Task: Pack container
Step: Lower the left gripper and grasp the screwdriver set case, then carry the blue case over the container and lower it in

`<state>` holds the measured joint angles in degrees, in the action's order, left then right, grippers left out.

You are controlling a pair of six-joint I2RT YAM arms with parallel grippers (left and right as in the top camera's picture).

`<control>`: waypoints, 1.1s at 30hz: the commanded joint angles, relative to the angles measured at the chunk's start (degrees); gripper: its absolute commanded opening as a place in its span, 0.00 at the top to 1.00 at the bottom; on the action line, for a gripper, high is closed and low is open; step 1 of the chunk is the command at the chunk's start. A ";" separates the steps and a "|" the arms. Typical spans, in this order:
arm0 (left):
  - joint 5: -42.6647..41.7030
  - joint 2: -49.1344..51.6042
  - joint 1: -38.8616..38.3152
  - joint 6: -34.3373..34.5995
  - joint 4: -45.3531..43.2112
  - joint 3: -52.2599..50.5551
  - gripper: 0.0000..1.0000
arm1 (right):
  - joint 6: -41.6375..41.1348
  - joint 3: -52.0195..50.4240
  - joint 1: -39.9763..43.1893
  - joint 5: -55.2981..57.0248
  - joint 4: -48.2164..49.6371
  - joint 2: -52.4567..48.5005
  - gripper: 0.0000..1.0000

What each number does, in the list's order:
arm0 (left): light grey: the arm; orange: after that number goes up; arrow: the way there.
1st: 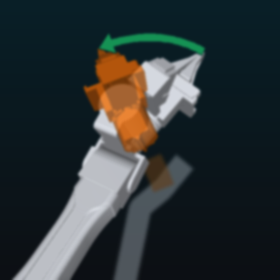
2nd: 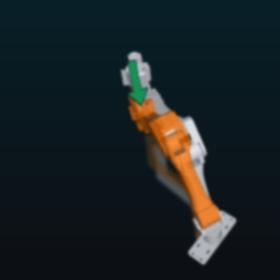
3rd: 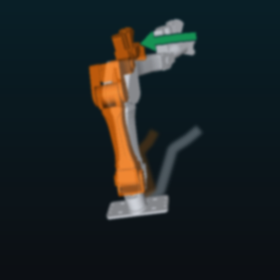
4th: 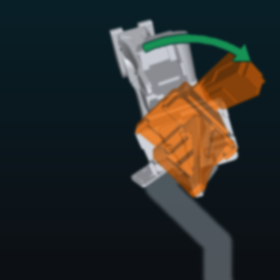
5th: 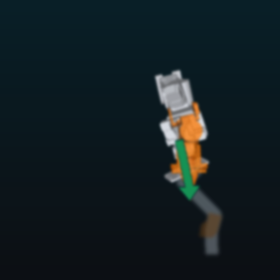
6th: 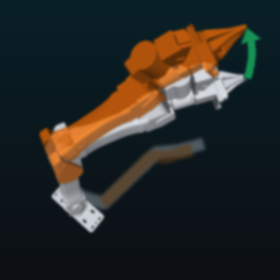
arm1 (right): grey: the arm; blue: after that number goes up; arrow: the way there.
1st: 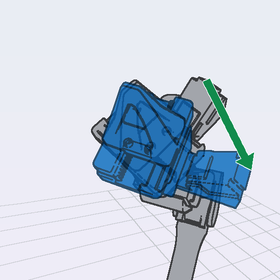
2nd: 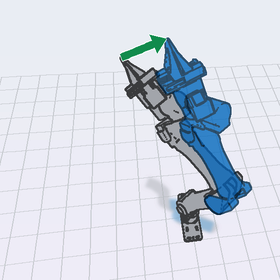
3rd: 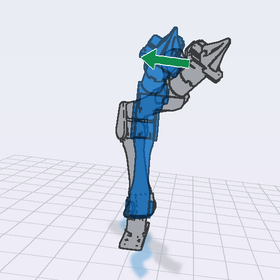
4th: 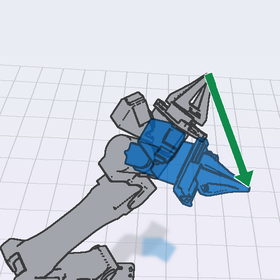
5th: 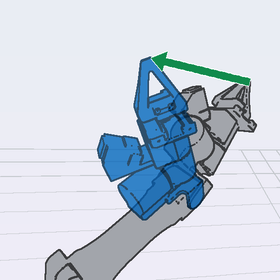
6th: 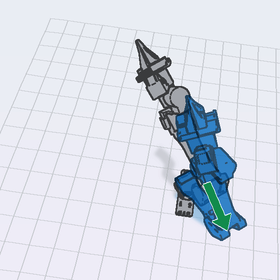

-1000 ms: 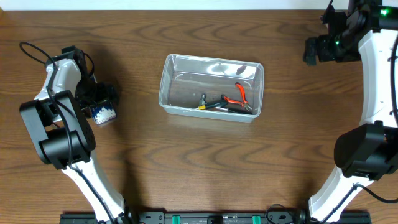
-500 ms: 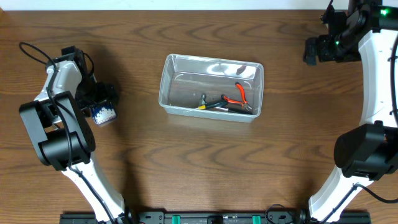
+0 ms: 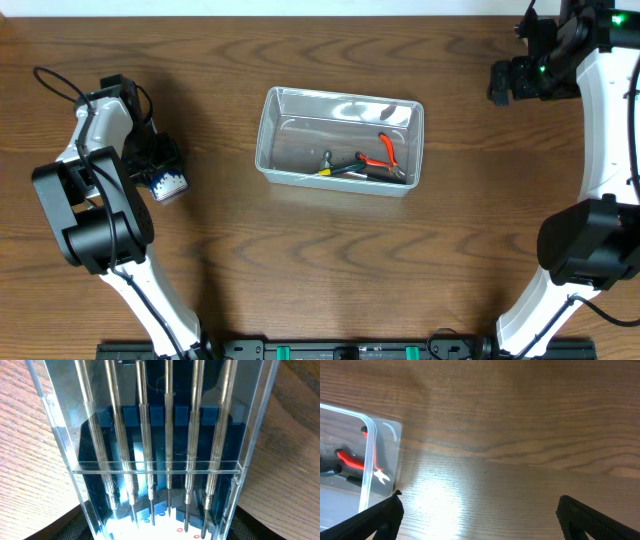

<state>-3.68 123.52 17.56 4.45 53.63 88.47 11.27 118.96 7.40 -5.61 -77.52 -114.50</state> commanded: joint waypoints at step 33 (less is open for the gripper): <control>0.22 -22.16 -28.70 -22.88 9.25 21.11 0.94 | 2.32 0.11 0.46 -0.42 0.24 -0.22 0.01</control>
<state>-2.83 102.02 -4.27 -7.46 62.81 109.67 12.60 118.96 7.40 -5.58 -77.36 -114.50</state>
